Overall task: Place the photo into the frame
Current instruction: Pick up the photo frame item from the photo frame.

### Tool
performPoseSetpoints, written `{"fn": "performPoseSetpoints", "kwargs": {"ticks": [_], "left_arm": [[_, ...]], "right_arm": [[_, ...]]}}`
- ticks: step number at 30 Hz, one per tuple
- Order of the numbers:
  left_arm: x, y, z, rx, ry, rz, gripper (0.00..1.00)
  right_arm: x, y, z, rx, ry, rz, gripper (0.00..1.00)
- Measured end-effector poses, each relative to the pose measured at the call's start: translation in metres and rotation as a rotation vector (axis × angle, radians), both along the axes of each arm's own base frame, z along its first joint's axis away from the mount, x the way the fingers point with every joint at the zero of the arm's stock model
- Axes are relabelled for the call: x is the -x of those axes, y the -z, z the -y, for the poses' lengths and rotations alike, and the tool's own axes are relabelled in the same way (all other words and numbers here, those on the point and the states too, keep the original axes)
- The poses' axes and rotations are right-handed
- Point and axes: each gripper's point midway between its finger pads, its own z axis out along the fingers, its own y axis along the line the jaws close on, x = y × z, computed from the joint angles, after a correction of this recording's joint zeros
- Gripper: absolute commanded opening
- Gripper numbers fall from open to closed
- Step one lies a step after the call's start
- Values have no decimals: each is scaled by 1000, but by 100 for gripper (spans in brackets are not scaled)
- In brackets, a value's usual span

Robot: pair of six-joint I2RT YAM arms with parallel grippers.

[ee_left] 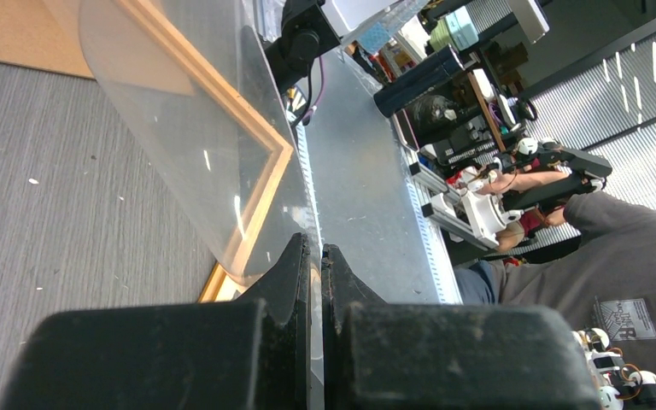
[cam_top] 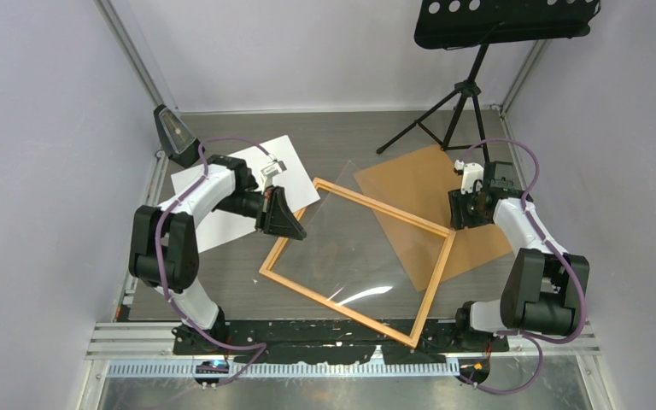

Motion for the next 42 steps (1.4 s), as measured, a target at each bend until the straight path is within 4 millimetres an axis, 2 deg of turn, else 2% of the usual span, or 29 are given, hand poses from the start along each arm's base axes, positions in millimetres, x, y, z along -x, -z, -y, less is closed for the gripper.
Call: {"fn": "performPoseSetpoints", "kwargs": {"ticks": [10,16,28,36,42], "left_arm": [[-2,3,1,-1,-2,-15,0],[-4,6,1,-4,-2,-32,4],[-8,14,2,-11,-5,-70,3],[-11,21,2,-18,-8,-98,3],[-13,24,2,-18,-10,-104,3]], "right_arm": [[0,0,0,0,0,0,51],[0,1,0,0,0,1,51],[1,2,-5,-24,-14,4,52],[-3,-25,-29,-79,-99,105,54],[-1,-43,-72,-69,-273,173,54]]}}
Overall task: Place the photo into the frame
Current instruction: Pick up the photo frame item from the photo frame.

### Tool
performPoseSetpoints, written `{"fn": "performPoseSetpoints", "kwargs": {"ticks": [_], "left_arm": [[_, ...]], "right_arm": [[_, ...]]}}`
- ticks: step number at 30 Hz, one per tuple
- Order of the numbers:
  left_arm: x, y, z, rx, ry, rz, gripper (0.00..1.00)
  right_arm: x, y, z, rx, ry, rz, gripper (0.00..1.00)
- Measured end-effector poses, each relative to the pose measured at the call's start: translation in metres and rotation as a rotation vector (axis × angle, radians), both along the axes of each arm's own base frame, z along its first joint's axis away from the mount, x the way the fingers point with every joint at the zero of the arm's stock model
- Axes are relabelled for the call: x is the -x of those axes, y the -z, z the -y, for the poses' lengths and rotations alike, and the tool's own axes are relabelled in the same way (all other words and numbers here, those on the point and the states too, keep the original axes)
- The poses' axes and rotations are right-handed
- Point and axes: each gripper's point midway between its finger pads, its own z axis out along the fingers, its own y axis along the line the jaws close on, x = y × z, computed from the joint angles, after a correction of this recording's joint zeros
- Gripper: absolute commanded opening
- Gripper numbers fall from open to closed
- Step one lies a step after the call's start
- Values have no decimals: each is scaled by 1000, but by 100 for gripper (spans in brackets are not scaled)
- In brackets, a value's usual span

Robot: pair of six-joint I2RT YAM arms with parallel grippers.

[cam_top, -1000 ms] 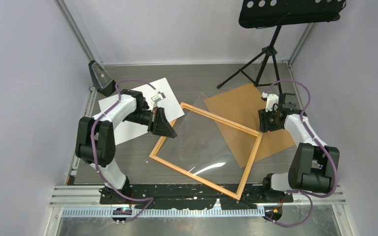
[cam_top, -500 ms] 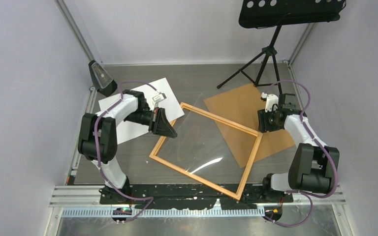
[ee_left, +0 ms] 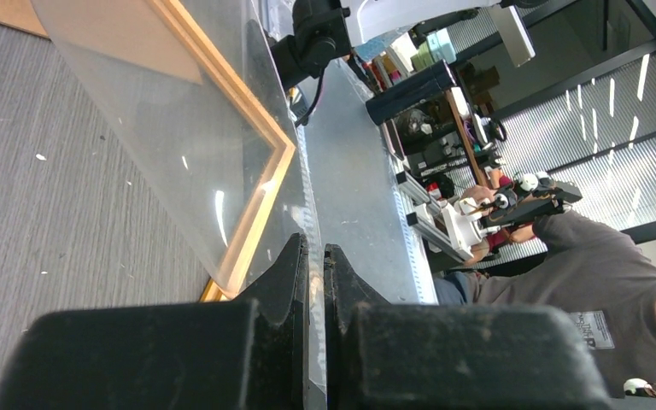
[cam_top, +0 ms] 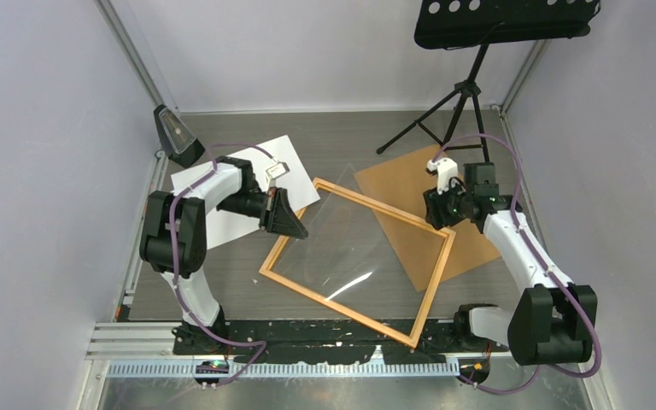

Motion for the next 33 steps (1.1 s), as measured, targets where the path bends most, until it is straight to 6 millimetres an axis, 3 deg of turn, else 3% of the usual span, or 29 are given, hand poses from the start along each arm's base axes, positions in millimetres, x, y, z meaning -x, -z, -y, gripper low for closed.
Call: {"fn": "performPoseSetpoints", "kwargs": {"ticks": [8,33], "left_arm": [[-5,3,1,3,-3,-2,3],[-11,-1,0,9,-12,21,0]], "right_arm": [[10,7,-27,27,-133,0,54],[15,12,-24,64,-143,6,50]]}}
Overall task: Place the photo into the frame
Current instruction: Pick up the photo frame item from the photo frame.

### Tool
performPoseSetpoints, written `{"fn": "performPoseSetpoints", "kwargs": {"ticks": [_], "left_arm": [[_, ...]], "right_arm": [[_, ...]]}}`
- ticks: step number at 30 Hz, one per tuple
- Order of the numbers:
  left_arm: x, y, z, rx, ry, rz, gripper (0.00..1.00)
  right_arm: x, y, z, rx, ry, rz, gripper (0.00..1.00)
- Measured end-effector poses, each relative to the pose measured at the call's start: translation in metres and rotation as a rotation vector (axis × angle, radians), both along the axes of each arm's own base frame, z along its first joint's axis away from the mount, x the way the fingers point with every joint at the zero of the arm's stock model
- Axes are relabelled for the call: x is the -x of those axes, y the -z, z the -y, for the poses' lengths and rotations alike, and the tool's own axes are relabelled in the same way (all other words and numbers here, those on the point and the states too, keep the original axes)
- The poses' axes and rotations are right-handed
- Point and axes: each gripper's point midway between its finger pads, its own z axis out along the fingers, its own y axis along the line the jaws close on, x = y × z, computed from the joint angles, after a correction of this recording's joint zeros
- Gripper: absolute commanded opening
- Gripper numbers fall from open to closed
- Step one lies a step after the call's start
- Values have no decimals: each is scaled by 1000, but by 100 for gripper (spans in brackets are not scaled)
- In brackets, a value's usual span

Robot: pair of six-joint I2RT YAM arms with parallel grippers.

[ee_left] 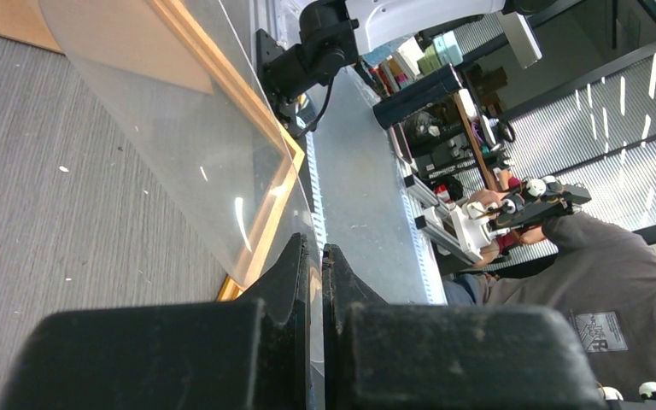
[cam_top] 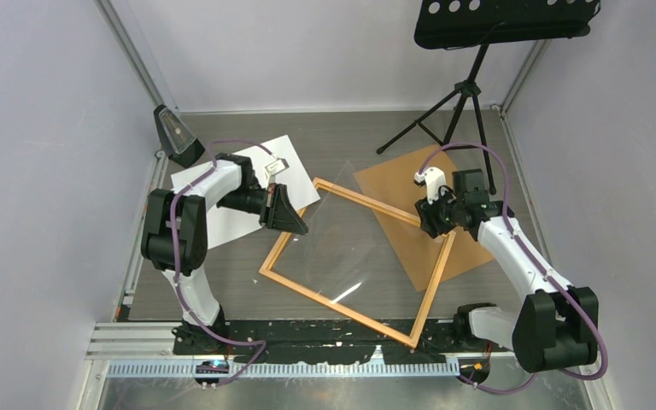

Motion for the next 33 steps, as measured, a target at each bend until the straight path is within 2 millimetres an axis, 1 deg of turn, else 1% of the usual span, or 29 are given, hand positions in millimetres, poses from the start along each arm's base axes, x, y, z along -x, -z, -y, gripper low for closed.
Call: {"fn": "performPoseSetpoints", "kwargs": {"ticks": [9,19,23,28,33], "left_arm": [[-2,-2,0,2,-2,9,0],[-2,-4,-1,5,-4,23,0],[0,-9,-1,11,-4,49,0],[5,-21,-2,25,-4,109,0],[6,-23,-2,28,-3,123,0]], "right_arm": [[4,5,1,4,-1,-8,49],[4,6,2,10,4,-9,46],[3,6,3,14,7,-7,46],[2,6,5,15,16,-2,45],[1,6,7,15,21,0,45]]}}
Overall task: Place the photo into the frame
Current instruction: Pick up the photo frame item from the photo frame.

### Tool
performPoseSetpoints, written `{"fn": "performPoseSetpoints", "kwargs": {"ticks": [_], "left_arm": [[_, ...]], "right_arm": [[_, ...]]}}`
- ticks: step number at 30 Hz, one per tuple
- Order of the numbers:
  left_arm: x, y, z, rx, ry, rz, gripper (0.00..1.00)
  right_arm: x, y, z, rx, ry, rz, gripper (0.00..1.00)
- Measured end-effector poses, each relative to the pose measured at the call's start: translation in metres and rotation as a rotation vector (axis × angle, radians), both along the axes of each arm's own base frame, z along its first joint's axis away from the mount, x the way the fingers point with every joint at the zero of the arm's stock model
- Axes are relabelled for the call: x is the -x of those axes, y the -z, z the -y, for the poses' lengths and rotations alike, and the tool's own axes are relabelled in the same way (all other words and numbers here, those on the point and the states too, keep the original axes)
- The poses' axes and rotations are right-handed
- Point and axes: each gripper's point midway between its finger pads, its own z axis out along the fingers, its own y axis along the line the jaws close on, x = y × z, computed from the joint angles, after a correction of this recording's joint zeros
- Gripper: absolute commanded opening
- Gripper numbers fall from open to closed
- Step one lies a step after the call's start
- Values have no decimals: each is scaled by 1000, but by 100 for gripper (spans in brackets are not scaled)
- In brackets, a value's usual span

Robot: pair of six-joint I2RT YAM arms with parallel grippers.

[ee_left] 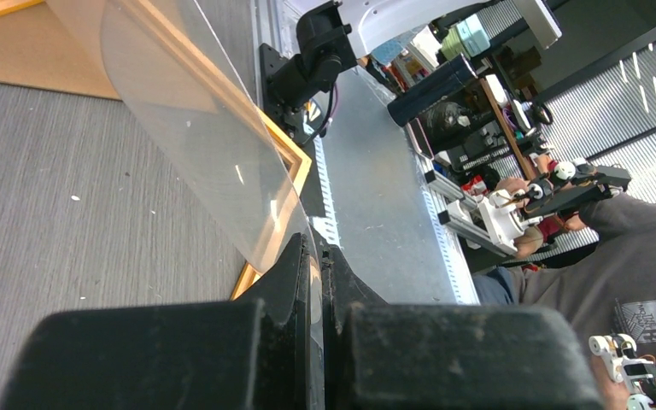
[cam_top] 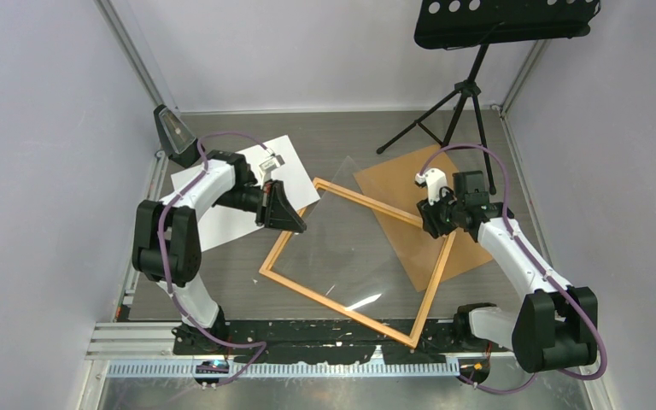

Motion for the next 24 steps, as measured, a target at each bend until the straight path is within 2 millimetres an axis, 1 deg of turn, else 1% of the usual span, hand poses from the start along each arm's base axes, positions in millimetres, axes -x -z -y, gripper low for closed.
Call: {"fn": "performPoseSetpoints", "kwargs": {"ticks": [9,17,24], "left_arm": [[1,-1,1,1,5,5,0],[7,-11,0,11,8,51,0],[8,-12,0,12,8,55,0]], "right_arm": [[-1,0,3,0,9,2,45],[-2,0,4,0,15,4,44],[-2,0,5,1,18,4,44]]}}
